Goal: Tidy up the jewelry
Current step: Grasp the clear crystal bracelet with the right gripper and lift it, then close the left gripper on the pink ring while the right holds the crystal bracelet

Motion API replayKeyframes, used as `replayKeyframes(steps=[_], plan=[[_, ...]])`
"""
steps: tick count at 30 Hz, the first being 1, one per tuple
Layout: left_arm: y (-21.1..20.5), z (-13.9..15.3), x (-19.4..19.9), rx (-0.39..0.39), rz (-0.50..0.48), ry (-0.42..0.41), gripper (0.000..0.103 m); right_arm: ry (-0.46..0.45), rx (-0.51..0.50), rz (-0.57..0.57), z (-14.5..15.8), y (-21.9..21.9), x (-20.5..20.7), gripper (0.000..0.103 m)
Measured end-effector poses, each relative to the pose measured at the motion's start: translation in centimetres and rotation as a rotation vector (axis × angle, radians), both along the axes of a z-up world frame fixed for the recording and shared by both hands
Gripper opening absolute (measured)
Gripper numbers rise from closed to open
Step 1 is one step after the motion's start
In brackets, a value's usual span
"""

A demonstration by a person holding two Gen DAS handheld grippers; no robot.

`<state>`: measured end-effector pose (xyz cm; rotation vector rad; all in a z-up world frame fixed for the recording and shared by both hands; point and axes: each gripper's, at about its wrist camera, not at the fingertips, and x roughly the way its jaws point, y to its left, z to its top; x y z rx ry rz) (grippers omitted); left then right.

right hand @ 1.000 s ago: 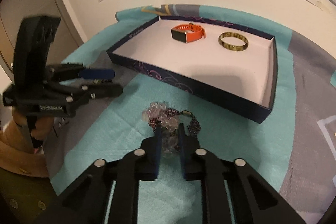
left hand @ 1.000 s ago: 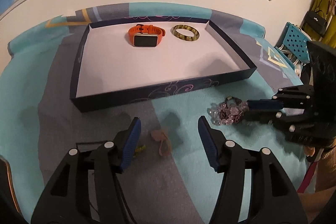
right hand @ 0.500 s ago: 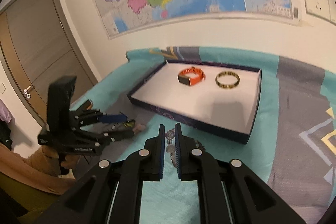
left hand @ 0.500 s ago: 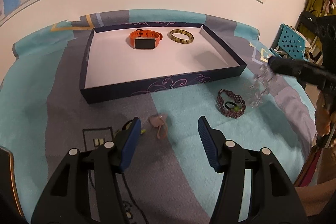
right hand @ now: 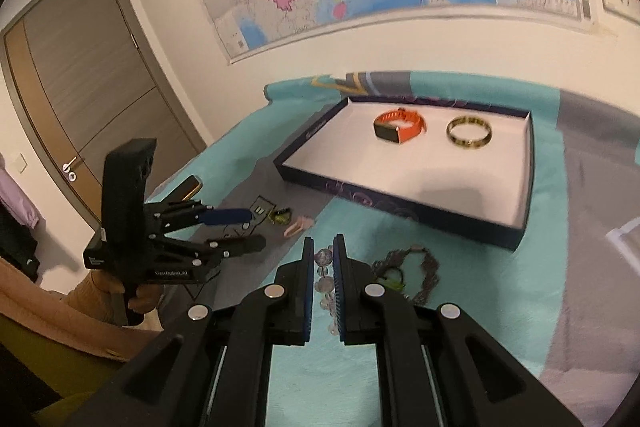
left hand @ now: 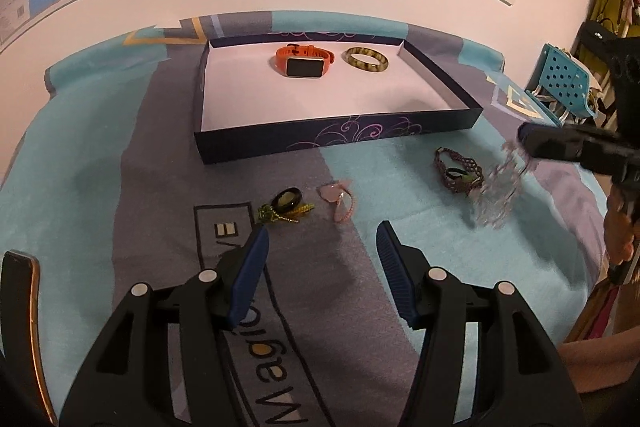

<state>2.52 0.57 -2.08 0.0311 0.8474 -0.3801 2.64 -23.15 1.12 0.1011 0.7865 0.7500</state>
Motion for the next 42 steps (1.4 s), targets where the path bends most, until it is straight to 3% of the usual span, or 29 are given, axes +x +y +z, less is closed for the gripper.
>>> replayKeyframes(steps=[8, 14, 21, 24, 26, 30, 42], plan=[[-2.4, -0.7, 0.7, 0.018, -0.083, 0.004, 0.047, 0.049, 0.015, -0.017, -1.5, -0.3, 0.0, 0.008], [-3.1, -1.6, 2.2, 0.018, -0.089, 0.048, 0.038, 0.054, 0.029, -0.027, -1.6, -0.9, 0.0, 0.008], [-3.1, -1.9, 2.7, -0.012, -0.085, 0.062, 0.037, 0.056, 0.05, -0.031, -1.7, -0.9, 0.2, 0.008], [-3.3, -2.0, 2.9, 0.025, -0.066, 0.053, 0.026, 0.055, 0.058, -0.028, -1.7, -0.9, 0.5, 0.008], [-3.4, -2.0, 3.1, 0.049, -0.044, 0.048, 0.012, 0.053, 0.062, -0.029, -1.6, -0.8, 0.6, 0.008], [-3.1, -1.9, 3.3, 0.033, -0.033, 0.053, 0.004, 0.044, 0.068, -0.026, -1.2, -0.7, 1.0, 0.008], [-2.7, 0.3, 3.3, -0.033, -0.056, 0.027, 0.004, -0.033, 0.073, -0.02, 1.7, -0.1, 2.6, 0.008]])
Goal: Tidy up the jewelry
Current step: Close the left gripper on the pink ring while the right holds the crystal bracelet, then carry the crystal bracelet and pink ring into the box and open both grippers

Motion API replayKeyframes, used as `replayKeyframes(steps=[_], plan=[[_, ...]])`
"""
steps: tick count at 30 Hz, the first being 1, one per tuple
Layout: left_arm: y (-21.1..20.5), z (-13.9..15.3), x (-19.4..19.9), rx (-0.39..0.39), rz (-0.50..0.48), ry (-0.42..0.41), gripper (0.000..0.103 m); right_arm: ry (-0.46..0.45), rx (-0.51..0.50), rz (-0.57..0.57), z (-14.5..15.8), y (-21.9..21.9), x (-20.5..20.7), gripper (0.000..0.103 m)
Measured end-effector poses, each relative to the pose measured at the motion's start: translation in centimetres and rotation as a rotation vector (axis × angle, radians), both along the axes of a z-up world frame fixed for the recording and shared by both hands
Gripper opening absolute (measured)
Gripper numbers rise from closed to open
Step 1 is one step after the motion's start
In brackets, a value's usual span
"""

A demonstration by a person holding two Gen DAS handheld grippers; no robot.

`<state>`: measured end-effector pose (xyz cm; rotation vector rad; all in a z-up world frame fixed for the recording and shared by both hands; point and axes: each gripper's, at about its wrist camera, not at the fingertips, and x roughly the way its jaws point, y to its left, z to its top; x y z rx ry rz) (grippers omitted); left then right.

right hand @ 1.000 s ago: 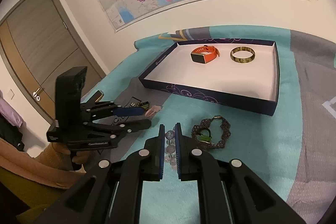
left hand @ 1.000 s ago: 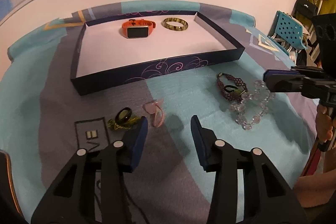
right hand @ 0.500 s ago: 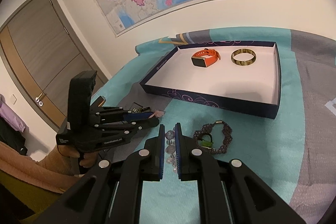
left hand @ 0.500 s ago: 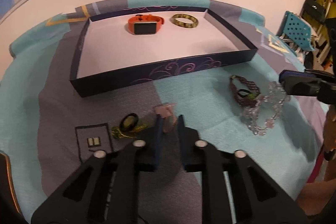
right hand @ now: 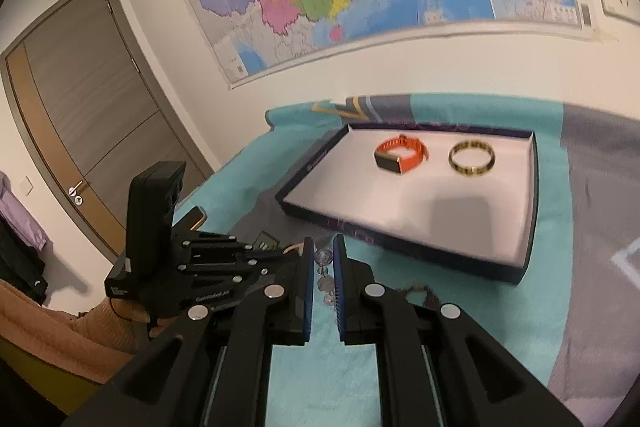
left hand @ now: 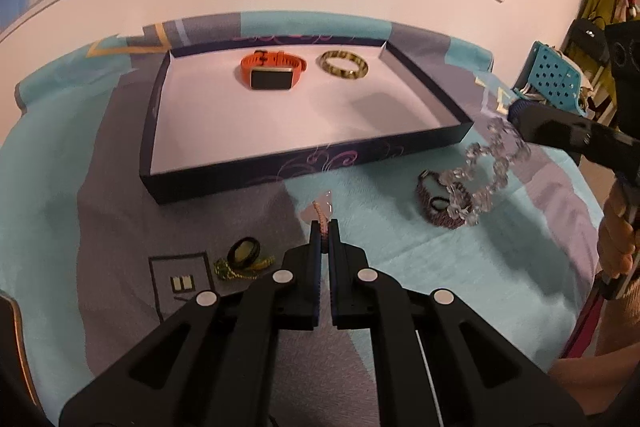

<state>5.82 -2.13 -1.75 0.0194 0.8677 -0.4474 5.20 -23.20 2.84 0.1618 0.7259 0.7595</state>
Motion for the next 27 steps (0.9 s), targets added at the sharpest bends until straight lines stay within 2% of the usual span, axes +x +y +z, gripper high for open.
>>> replayKeyframes(steps=[14, 27], plan=[[0.0, 2.8, 2.2, -0.02, -0.011, -0.057, 0.004, -0.072, -0.008, -0.052, 3.0, -0.6, 3.7, 0.008], [-0.7, 3.2, 5.8, 0.004, 0.007, -0.065, 0.004, -0.04, -0.014, -0.081, 2.0, -0.1, 8.7, 0.008]])
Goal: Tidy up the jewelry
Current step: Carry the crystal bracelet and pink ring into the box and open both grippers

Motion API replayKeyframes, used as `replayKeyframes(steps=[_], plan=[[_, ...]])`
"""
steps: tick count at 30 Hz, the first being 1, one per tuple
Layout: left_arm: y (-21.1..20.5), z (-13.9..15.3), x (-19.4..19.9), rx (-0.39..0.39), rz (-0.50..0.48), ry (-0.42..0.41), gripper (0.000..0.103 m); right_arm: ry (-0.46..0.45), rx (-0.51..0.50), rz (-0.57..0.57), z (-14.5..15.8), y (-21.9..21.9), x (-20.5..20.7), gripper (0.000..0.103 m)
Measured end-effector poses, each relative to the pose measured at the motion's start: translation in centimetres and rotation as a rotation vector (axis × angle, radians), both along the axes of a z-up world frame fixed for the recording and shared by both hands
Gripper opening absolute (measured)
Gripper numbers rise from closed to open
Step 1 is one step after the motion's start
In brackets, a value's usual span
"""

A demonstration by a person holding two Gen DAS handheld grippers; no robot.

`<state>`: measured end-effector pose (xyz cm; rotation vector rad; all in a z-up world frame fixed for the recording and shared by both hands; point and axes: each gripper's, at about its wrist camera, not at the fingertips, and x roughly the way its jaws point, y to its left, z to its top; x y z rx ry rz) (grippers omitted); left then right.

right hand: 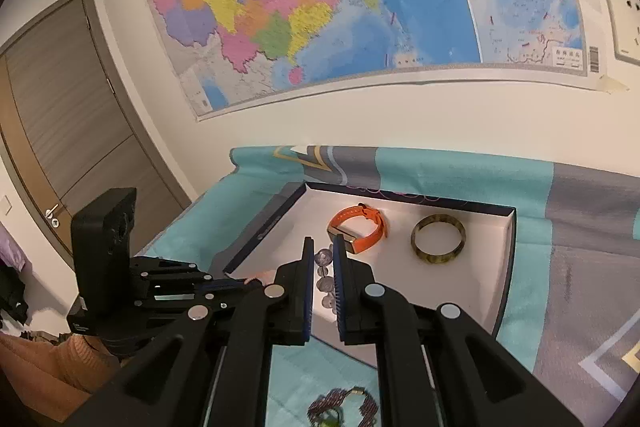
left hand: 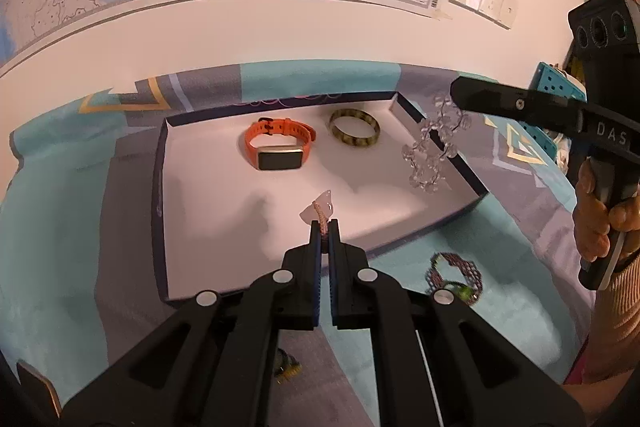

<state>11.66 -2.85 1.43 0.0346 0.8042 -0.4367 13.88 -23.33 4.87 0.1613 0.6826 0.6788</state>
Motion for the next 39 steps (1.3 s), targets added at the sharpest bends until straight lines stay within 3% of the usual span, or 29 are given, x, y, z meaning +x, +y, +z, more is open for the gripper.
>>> replayKeyframes(steps=[15, 39], plan=[[-0.3, -1.0, 3.2, 0.016, 0.016, 0.027, 0.004, 0.056, -0.013, -0.02, -1.9, 1.0, 4.2, 0.008], [-0.8, -3.2, 6.7, 0.073, 0.045, 0.098, 0.004, 0.116, -0.059, -0.056, -4.7, 0.4, 7.2, 0.008]])
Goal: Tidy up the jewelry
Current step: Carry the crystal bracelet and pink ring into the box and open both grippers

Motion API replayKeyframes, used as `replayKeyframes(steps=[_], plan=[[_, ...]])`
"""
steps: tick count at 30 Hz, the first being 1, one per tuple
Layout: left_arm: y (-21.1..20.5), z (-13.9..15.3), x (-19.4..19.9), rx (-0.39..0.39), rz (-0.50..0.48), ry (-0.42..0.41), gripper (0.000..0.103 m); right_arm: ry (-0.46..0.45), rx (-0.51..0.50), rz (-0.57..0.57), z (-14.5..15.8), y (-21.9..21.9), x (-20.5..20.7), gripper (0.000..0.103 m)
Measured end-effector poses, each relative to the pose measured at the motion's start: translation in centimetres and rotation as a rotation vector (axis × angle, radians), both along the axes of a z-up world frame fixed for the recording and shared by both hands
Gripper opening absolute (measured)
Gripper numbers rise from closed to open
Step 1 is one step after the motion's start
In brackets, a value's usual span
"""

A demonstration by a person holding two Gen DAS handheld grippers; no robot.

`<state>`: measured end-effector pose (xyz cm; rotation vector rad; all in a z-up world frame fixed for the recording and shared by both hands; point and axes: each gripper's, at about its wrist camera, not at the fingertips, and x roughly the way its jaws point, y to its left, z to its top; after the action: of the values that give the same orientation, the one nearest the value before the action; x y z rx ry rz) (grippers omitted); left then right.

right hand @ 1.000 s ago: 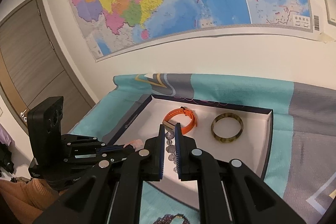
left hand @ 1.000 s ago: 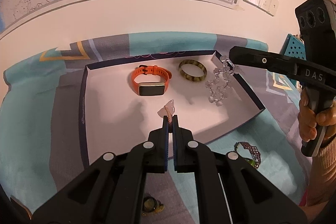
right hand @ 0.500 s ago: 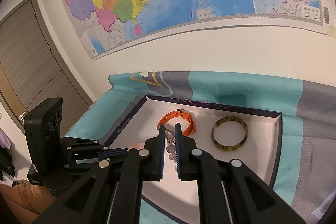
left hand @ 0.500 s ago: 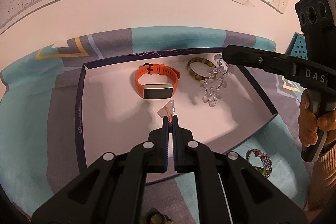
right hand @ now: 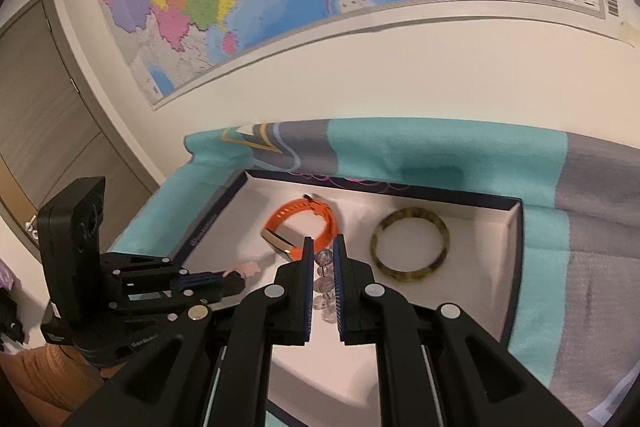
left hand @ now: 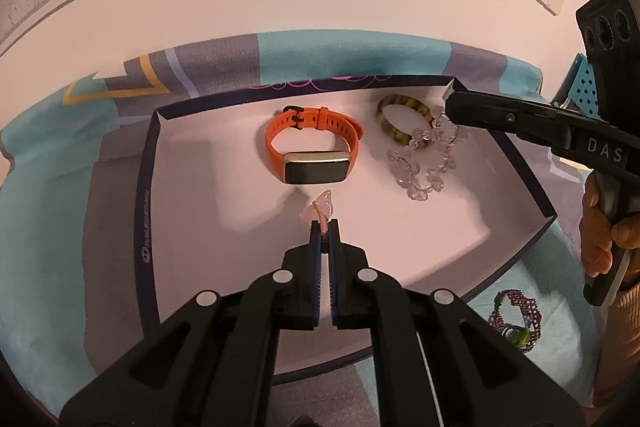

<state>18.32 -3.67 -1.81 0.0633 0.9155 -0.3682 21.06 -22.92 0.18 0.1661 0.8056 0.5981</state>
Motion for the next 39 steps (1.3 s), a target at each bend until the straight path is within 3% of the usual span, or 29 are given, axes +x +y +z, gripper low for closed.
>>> replayKeyframes(steps=[13, 24, 31, 33, 37, 39], plan=[[-1.0, -1.4, 1.4, 0.021, 0.012, 0.042, 0.004, 0.024, -0.09, -0.037, -1.7, -0.6, 0.5, 0.008], [-0.8, -1.5, 1.4, -0.001, 0.022, 0.03, 0.009, 0.043, -0.133, -0.068, -2.4, -1.0, 0.4, 0.011], [0.0, -0.5, 0.3, -0.015, 0.05, -0.009, 0.026, 0.04, -0.136, -0.097, -2.2, -1.8, -0.4, 0.021], [0.5, 0.3, -0.5, -0.016, 0.058, -0.04, 0.028, 0.026, -0.132, -0.098, -1.7, -1.9, -1.0, 0.03], [1.7, 1.7, -2.4, -0.037, 0.073, -0.092, 0.045, -0.008, -0.106, -0.084, -0.4, -2.3, -3.2, 0.032], [2.4, 2.4, -3.7, -0.041, 0.076, -0.123, 0.047, -0.025, -0.102, -0.066, 0.1, -2.2, -4.6, 0.034]])
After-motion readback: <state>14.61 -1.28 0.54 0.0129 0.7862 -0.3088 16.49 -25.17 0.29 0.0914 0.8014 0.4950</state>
